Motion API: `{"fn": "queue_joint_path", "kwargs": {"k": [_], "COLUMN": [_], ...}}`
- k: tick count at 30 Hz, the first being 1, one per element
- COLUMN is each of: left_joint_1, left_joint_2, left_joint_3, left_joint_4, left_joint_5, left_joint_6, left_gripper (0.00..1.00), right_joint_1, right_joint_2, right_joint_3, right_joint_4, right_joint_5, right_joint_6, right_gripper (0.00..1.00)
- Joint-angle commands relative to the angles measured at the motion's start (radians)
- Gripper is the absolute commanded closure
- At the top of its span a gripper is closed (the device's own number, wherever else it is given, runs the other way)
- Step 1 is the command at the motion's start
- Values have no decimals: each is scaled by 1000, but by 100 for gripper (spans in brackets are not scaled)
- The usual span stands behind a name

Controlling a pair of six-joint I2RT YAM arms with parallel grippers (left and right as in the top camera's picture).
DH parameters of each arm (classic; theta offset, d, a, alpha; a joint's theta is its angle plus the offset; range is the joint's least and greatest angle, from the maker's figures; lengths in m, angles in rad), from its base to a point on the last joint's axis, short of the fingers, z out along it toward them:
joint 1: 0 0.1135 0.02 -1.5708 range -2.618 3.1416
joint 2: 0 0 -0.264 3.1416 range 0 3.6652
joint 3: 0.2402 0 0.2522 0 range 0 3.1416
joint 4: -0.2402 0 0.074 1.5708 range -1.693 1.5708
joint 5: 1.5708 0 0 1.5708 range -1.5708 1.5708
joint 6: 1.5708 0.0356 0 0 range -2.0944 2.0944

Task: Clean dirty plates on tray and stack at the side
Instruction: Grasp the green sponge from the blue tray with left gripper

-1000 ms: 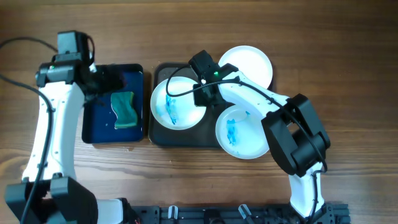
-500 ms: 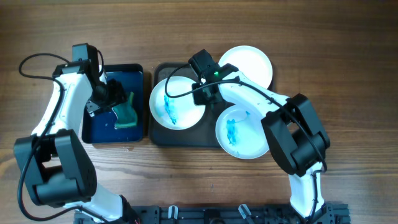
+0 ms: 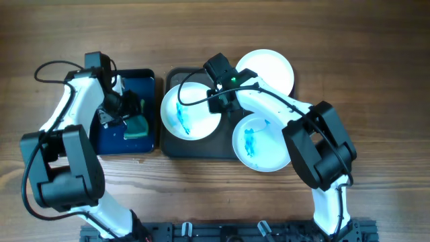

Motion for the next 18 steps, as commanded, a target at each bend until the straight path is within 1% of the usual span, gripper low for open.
{"fn": "queue_joint_path", "kwargs": {"k": [1, 3, 4, 5, 6, 7, 8, 15, 18], "left_joint_1": [0, 0, 0, 0, 0, 0, 0, -4, -62], "left_joint_2": [19, 19, 19, 17, 16, 15, 15, -44, -98], "left_joint_3": [-93, -116, -116, -115, -113, -111, -106, 5, 92], "left_joint_4": [43, 67, 72, 78, 80, 81, 80, 14, -40], "left_joint_5": [19, 34, 37, 37, 37, 37, 37, 37, 48], "left_joint_6": [20, 20, 19, 19, 19, 19, 20, 19, 19], "left_gripper": [32, 39, 44, 53, 66, 91, 96, 96, 96], "right_joint_1": [7, 7, 7, 7, 7, 5, 1, -60, -101], "right_joint_2": [31, 31, 31, 31, 30, 30, 30, 13, 0], "right_joint_3": [-11, -11, -11, -11, -11, -11, -10, -2, -3], "right_joint_4": [8, 8, 8, 8, 5, -1, -7, -67, -84], "right_joint_5": [-25, -25, -25, -27, -34, -40, -55, -164, -235], "right_joint_6": [-21, -21, -19, -19, -19, -19, -20, -26, -57], "right_gripper": [96, 96, 96, 96, 96, 96, 96, 96, 96]}}
